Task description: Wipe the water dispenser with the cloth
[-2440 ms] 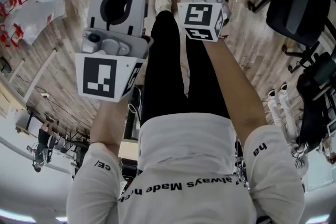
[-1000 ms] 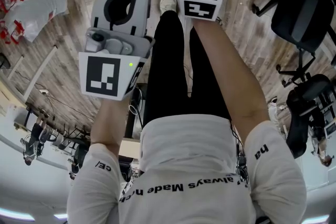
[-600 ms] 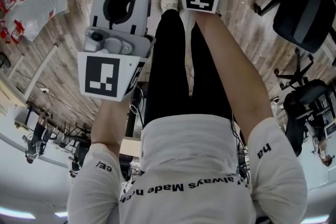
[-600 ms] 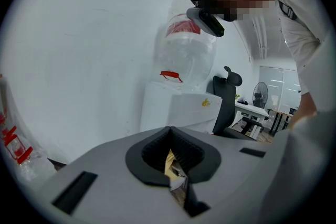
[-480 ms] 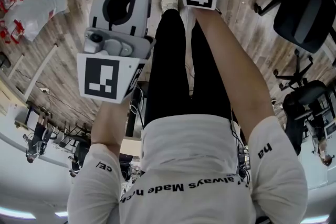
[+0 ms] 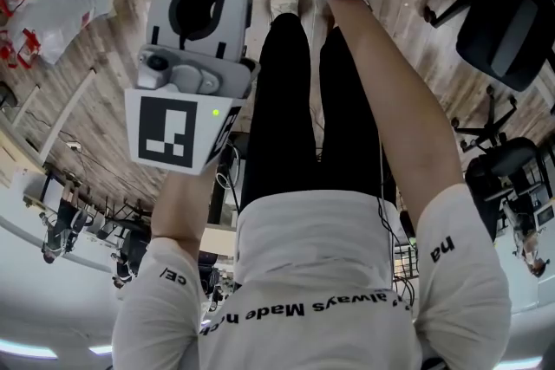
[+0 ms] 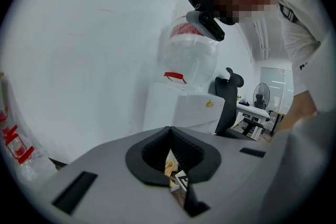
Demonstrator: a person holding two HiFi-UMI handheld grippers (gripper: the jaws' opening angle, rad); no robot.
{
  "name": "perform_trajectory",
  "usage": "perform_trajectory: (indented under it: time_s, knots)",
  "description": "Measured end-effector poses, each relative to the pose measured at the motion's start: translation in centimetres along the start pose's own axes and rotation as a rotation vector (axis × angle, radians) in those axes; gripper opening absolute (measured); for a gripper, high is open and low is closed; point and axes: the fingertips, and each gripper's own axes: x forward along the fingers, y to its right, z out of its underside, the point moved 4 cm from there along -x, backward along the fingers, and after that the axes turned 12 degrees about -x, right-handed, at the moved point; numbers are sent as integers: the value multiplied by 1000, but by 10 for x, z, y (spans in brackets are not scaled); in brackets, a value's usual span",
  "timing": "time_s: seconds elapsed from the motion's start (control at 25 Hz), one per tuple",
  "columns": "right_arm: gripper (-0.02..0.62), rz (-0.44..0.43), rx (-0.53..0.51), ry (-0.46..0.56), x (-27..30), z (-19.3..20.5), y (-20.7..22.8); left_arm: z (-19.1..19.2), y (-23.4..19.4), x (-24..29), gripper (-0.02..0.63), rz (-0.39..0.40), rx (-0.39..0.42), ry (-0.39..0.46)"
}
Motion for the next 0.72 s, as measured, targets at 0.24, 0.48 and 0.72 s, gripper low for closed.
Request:
perform_trajectory:
  time_s: [0.24,0.48,0.72]
  knots:
    - [64,-12,-12,-78,22,19,0,1,-9,0,18,-13,2,-11]
    - [63,4,-3,-163,37,29,15,-1,-15,-1,18,-17,-10,-4]
    - [63,-14,-11,-189,47,30,23,1,-16,1,18,-20,-5,-14]
